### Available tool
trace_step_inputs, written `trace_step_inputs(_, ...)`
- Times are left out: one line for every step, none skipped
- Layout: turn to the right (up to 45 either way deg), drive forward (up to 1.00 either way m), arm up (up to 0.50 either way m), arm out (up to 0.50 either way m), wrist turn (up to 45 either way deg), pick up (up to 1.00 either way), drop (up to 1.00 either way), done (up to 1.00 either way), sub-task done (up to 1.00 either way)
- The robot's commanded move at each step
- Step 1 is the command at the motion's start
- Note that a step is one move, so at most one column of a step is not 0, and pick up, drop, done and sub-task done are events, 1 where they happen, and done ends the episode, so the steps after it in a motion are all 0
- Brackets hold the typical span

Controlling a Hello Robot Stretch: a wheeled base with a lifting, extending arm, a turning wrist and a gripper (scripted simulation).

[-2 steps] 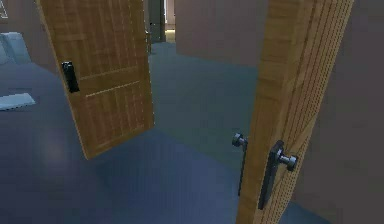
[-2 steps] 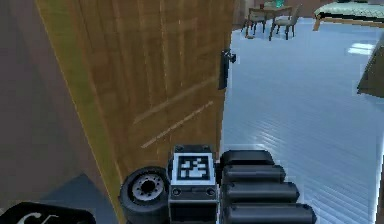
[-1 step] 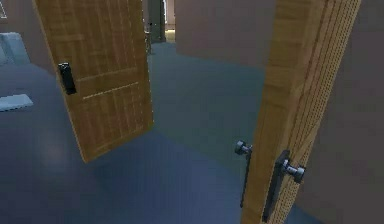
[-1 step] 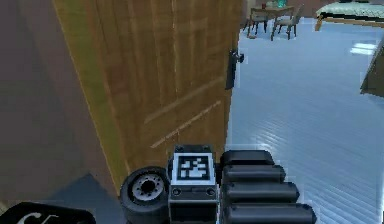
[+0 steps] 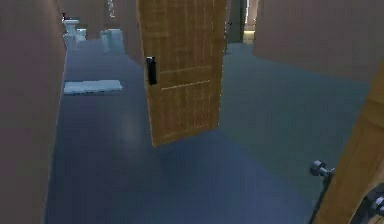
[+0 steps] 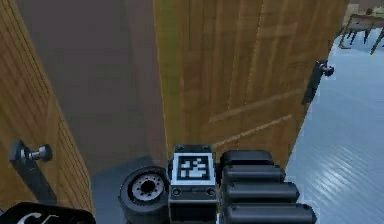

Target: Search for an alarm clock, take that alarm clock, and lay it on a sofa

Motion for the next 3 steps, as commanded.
trace_step_inputs(0.0,0.90,0.00,0.00,0.0,0.00,0.00,0.00,0.00)
trace_step_inputs(30.0,0.00,0.00,0.00,0.0,0.00,0.00,0.00,0.00)
trace_step_inputs(0.0,1.00,0.00,0.00,0.0,0.00,0.00,0.00,0.00)
